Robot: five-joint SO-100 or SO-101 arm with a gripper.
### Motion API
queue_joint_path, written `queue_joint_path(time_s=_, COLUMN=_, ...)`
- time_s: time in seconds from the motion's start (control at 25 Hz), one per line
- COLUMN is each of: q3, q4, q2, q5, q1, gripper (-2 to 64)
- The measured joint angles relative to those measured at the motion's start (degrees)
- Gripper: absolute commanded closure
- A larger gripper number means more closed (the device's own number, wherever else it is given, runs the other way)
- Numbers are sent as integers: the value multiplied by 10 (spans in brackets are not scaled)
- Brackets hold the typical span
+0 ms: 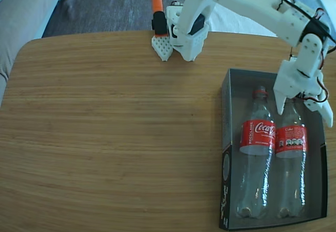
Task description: Grasp the bottles and put them in the box.
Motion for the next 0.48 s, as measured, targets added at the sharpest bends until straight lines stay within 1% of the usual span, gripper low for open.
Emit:
queue_joint_path(time_s=0.16, q3=0, q4=40, q2=62, q5=0, q1=107, gripper=52)
queue_joint_path(time_s=0.28, q3=0, q4=77, q2=102, q5=-10, q1=168, gripper=106)
queue_joint_path(time_s=0.36, q3=0, q4=105, q2=120, q5=-46, q1=209, gripper=162)
queue_joint_path(time_s=0.48, q3=17, q4=140, q2=148, q5=-91, q1=263, gripper=276)
